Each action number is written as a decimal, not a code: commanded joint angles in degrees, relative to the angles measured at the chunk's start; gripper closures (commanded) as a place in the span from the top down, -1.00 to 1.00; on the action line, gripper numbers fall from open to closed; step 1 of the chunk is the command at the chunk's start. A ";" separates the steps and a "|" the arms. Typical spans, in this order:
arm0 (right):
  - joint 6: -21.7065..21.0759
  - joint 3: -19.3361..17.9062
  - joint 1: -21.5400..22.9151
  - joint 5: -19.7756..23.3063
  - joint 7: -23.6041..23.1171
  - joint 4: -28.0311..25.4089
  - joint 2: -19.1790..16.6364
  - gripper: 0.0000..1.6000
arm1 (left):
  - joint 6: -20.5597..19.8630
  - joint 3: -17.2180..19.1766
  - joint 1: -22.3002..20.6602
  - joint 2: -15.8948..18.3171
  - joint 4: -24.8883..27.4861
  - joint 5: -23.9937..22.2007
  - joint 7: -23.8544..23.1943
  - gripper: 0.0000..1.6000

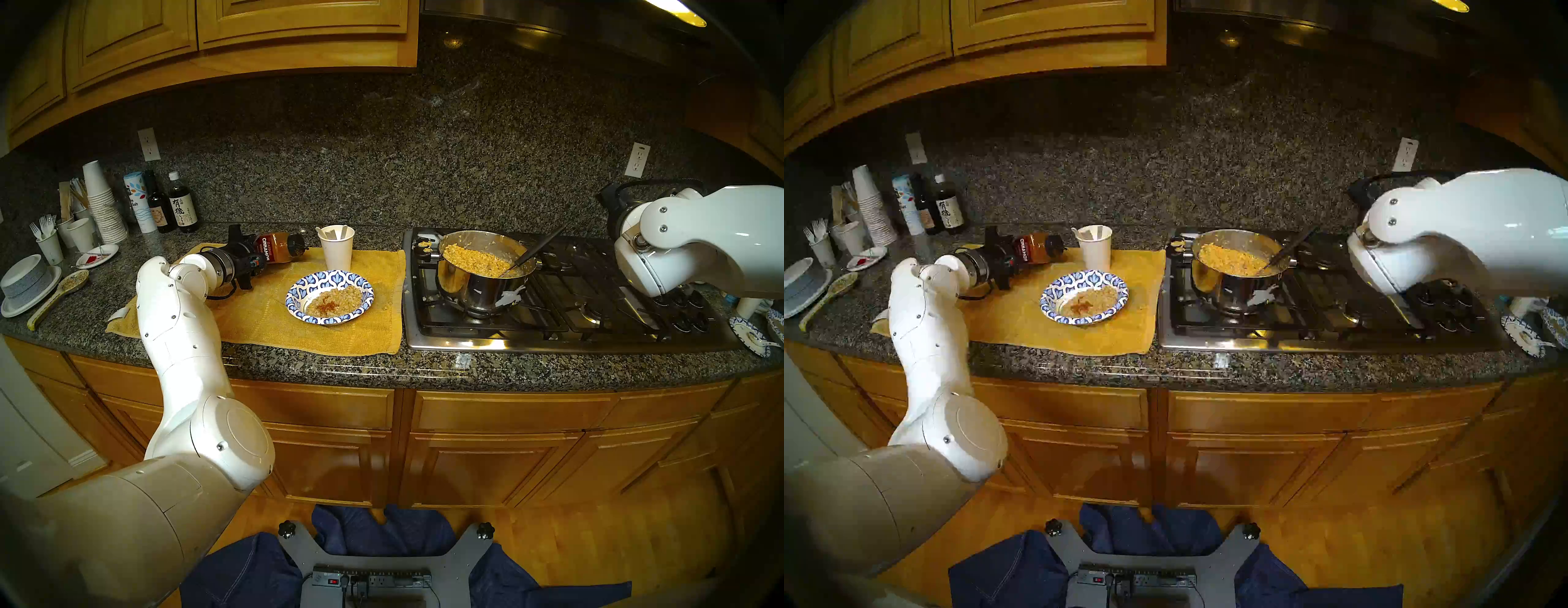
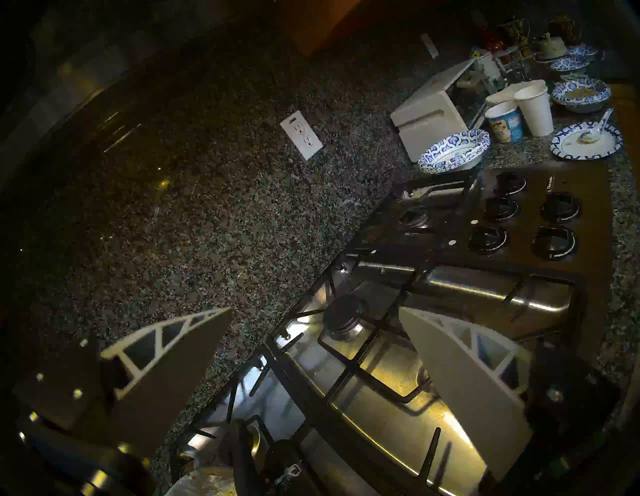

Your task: Scoop oatmeal into bowl, add cinnamon, and put a spoon inside bowl

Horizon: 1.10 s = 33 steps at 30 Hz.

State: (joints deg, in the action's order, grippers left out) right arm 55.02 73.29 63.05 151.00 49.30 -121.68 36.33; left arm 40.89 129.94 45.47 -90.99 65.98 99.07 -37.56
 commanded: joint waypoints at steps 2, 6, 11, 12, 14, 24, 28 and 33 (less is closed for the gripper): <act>-0.02 -1.00 1.33 -0.32 -0.25 0.58 0.37 1.00 | -1.68 0.55 -5.63 -0.22 3.23 -1.49 -3.85 -1.00; -0.02 -1.01 1.35 -0.18 -0.28 0.61 0.47 1.00 | -2.63 1.02 -6.39 -0.58 3.72 -1.66 -6.65 -1.00; -0.02 -1.03 1.39 0.01 -0.32 0.64 0.61 1.00 | -4.04 1.71 -7.39 -1.10 4.42 -1.92 -10.42 -1.00; -0.02 -1.04 1.40 0.05 -0.33 0.65 0.63 1.00 | -4.36 1.87 -7.63 -1.21 4.58 -1.98 -11.25 -1.00; -0.02 -1.05 1.42 0.11 -0.35 0.66 0.68 1.00 | -4.90 2.15 -8.01 -1.39 4.84 -2.08 -12.58 -1.00; -0.02 -1.15 1.60 0.36 -0.42 0.77 0.96 1.00 | -8.25 4.01 -9.93 -2.76 6.45 -2.80 -19.75 -1.00; -0.02 -1.19 1.65 0.47 -0.43 0.81 1.08 1.00 | -9.91 4.95 -10.81 -3.35 7.21 -3.13 -22.92 -1.00; -0.02 -1.24 1.71 0.58 -0.44 0.87 1.23 1.00 | -12.15 6.10 -11.93 -4.08 8.16 -3.51 -26.81 -1.00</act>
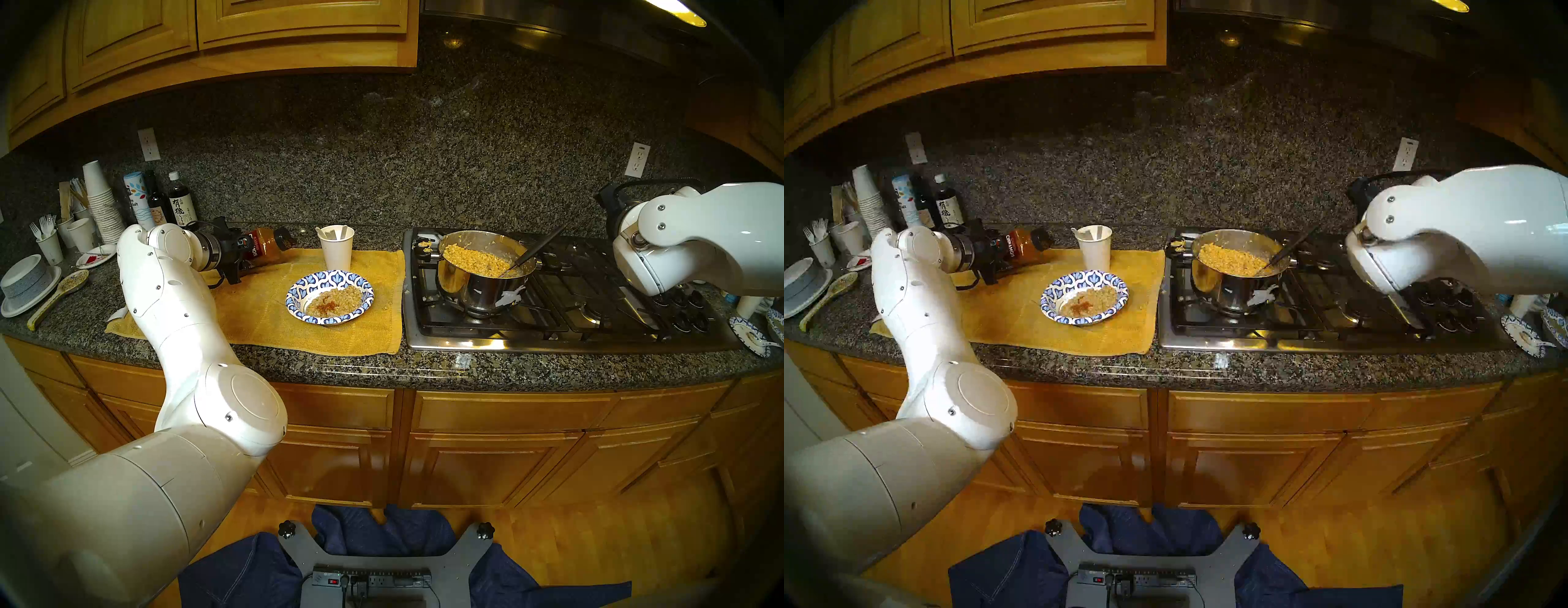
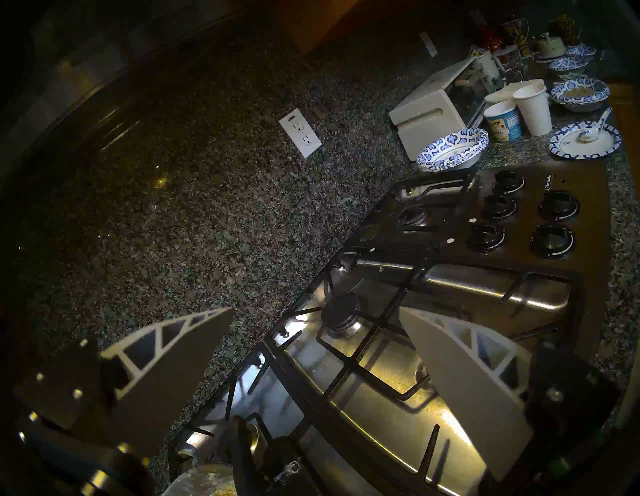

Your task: Scoop oatmeal into bowl, add cinnamon, and put a spoon inside bowl

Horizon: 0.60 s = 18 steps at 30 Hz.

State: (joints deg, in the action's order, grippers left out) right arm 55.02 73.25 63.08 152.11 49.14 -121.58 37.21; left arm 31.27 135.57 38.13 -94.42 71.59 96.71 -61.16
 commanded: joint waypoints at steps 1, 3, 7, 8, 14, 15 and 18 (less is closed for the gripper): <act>-0.02 -1.20 1.69 -0.52 -0.28 0.79 0.39 1.00 | -2.96 0.69 -4.79 -0.79 2.72 -1.22 -3.90 -1.00; -0.02 -1.22 1.72 -0.48 -0.28 0.82 0.46 1.00 | -4.04 1.23 -5.30 -1.12 3.15 -1.37 -5.63 -1.00; -0.02 -1.26 1.78 -0.41 -0.28 0.88 0.57 1.00 | -6.15 2.19 -6.25 -1.72 3.95 -1.66 -8.91 -1.00; -0.02 -1.27 1.80 -0.39 -0.28 0.90 0.62 1.00 | -6.87 2.51 -6.56 -1.91 4.21 -1.76 -9.98 -1.00; -0.02 -1.33 1.90 -0.30 -0.29 1.01 0.80 1.00 | -10.54 4.09 -8.12 -2.82 5.49 -2.13 -15.19 -1.00; -0.02 -1.34 1.92 -0.29 -0.29 1.03 0.83 1.00 | -11.08 4.30 -8.33 -2.94 5.66 -2.17 -15.91 -1.00; -0.02 -1.37 1.98 -0.25 -0.29 1.09 0.93 1.00 | -13.03 5.13 -9.21 -3.35 6.30 -2.36 -18.50 -1.00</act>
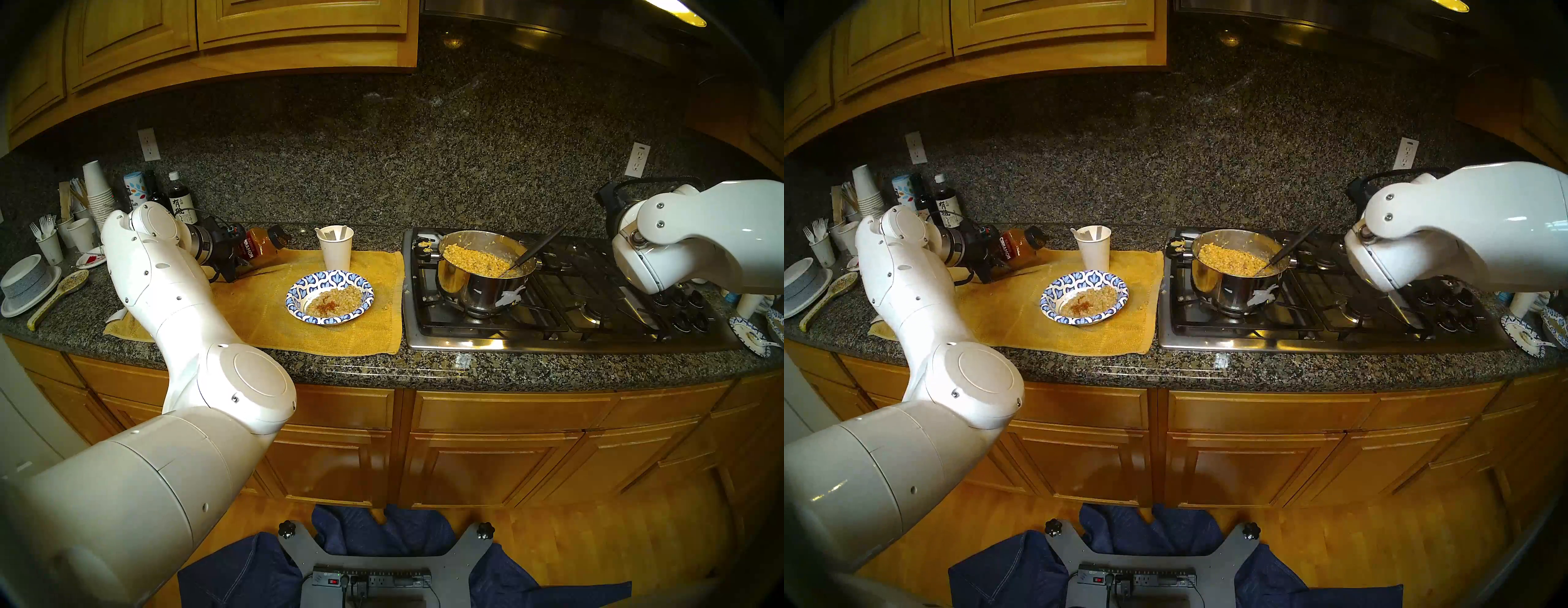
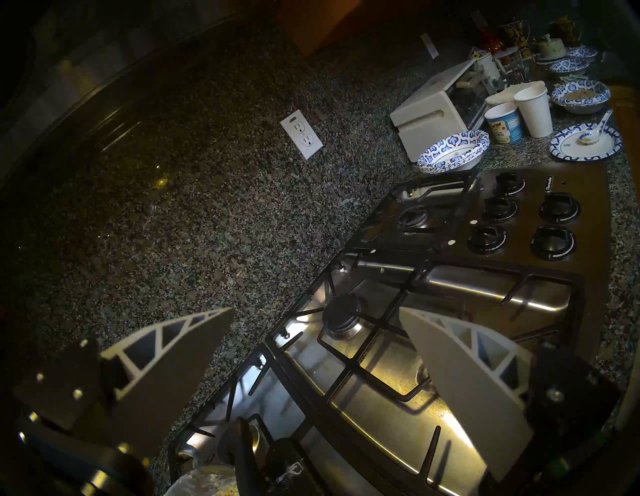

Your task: Scoop oatmeal into bowl, add cinnamon, and put a spoon inside bowl

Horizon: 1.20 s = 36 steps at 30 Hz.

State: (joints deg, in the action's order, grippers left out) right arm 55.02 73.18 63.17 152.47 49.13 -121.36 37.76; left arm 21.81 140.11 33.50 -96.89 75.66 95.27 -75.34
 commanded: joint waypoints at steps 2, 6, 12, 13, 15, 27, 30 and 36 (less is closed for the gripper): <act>-0.02 -1.31 1.92 -0.58 -0.29 0.91 0.44 1.00 | -4.95 1.18 -5.38 -1.11 2.70 -1.13 -6.10 -1.00; -0.02 -1.34 2.01 -0.53 -0.29 1.01 0.58 1.00 | -7.93 2.39 -7.13 -1.54 3.62 -1.57 -9.66 -1.00; -0.02 -1.39 2.17 -0.48 -0.28 1.16 0.78 1.00 | -12.77 4.38 -9.69 -2.23 4.73 -2.12 -9.66 -1.00; -0.02 -1.39 2.19 -0.47 -0.28 1.18 0.81 1.00 | -13.69 4.73 -9.92 -2.34 4.90 -2.19 -9.66 -1.00; -0.02 -1.40 2.23 -0.45 -0.27 1.21 0.87 1.00 | -15.22 5.30 -10.26 -2.44 5.19 -2.36 -9.66 -1.00; -0.02 -1.34 2.39 -0.27 -0.25 1.34 1.20 1.00 | -25.16 8.72 -13.21 -3.15 6.13 -3.15 -9.66 -1.00; -0.02 -1.26 2.32 -0.18 -0.24 1.33 1.27 1.00 | -27.41 9.21 -13.19 -3.36 6.49 -3.39 -9.66 -1.00; -0.02 -1.19 2.23 -0.01 -0.23 1.31 1.38 1.00 | -30.94 10.35 -14.77 -4.39 6.93 -3.24 -9.66 -1.00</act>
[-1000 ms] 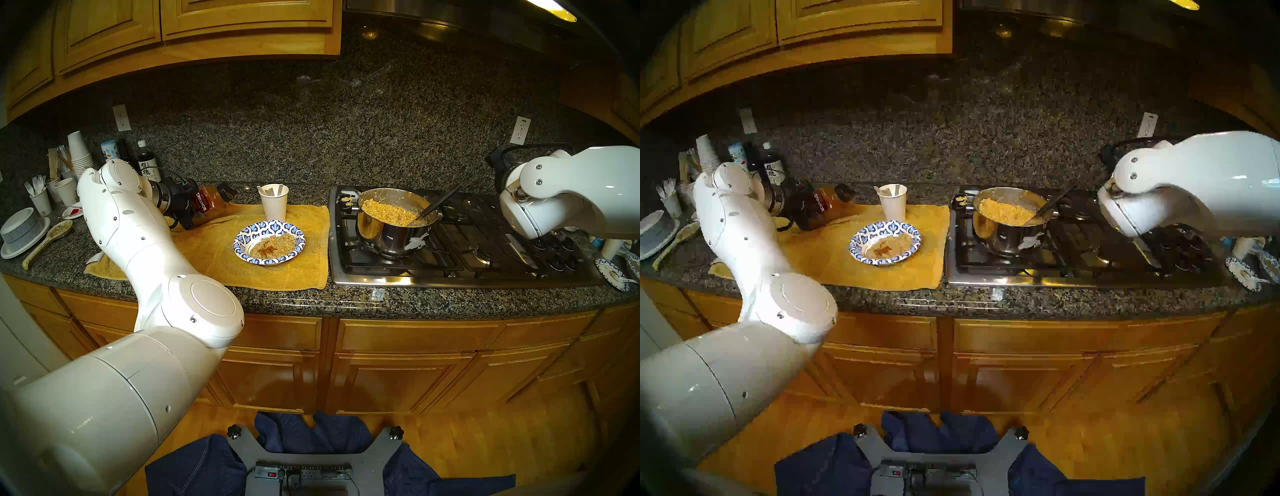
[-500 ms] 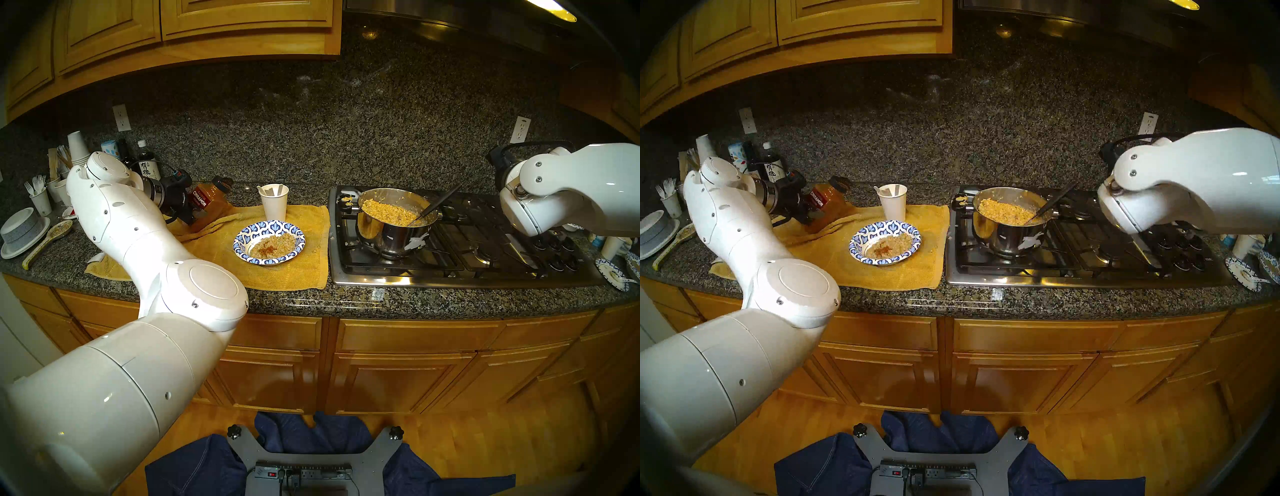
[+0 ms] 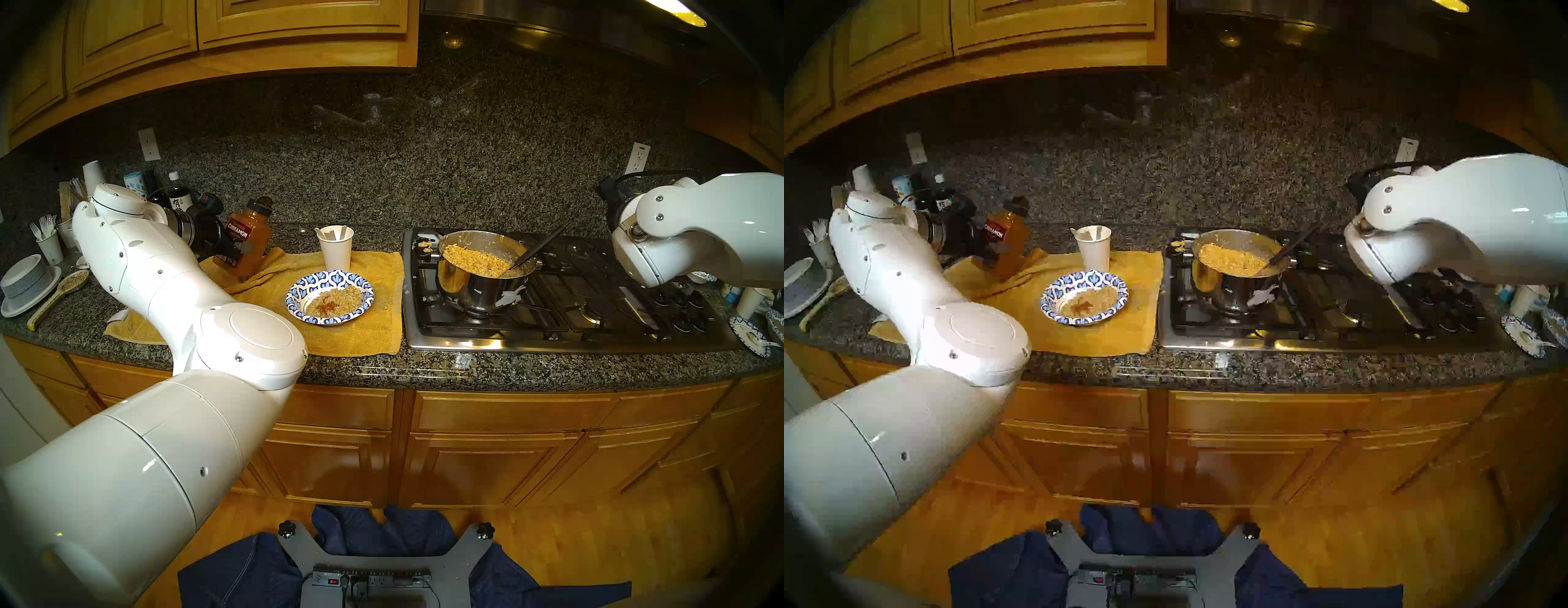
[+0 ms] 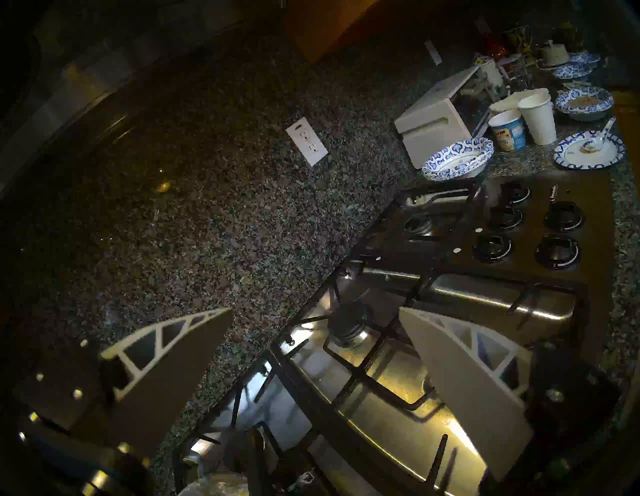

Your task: Scoop oatmeal into bowl, add cinnamon, and put a spoon inside bowl

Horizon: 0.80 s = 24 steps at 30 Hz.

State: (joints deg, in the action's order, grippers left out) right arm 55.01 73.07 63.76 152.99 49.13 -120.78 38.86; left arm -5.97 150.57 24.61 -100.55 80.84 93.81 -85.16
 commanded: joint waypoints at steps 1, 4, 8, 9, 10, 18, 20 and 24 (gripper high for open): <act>-0.01 -1.06 1.62 -0.50 -0.23 0.73 0.30 1.00 | -3.68 0.00 -5.79 -1.03 1.85 -1.70 0.16 -1.00; -0.01 -1.02 1.60 -0.41 -0.23 0.72 0.37 1.00 | -5.48 0.54 -5.63 -2.00 2.19 -1.45 0.16 -1.00; -0.01 -1.00 1.59 -0.28 -0.23 0.72 0.45 1.00 | -7.77 1.55 -4.60 -3.50 2.56 -1.01 0.16 -1.00; -0.01 -1.00 1.60 -0.24 -0.23 0.73 0.48 1.00 | -8.36 1.95 -4.18 -3.93 2.62 -0.89 0.16 -1.00; -0.01 -1.00 1.61 -0.22 -0.23 0.73 0.49 1.00 | -8.80 2.34 -3.65 -4.26 2.61 -0.74 0.16 -1.00; -0.01 -1.08 1.77 -0.09 -0.24 0.83 0.69 1.00 | -13.74 7.14 -0.83 -6.32 3.41 0.26 0.16 -1.00; -0.01 -1.10 1.83 -0.05 -0.24 0.86 0.75 1.00 | -15.11 8.73 -0.28 -6.76 3.85 0.46 0.16 -1.00; -0.01 -1.12 1.91 -0.01 -0.24 0.91 0.84 1.00 | -17.14 10.79 0.32 -7.29 5.22 0.38 0.16 -1.00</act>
State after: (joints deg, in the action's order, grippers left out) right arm 55.01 73.13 63.80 153.60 49.13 -120.71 39.41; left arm -19.92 159.23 24.92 -106.19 84.47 94.08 -85.01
